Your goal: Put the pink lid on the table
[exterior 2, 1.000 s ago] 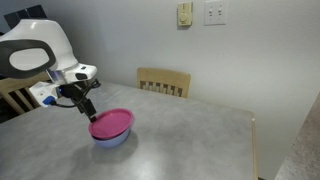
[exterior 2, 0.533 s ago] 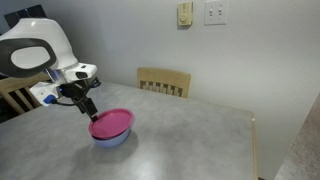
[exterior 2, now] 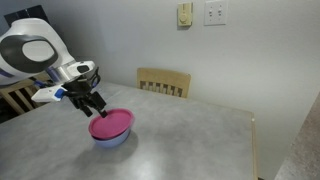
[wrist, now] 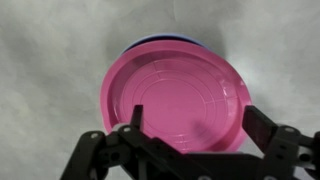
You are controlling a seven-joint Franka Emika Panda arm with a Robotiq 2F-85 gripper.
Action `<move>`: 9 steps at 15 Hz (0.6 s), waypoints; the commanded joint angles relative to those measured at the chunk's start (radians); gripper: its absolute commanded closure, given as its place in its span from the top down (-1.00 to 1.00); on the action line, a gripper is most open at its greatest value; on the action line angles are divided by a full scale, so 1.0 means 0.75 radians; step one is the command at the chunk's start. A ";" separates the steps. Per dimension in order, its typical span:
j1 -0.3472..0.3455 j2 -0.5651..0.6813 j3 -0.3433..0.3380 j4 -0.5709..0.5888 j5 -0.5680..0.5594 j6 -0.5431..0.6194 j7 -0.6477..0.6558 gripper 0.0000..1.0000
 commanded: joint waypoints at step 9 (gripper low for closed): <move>0.029 0.147 0.064 0.052 0.096 0.120 -0.283 1.00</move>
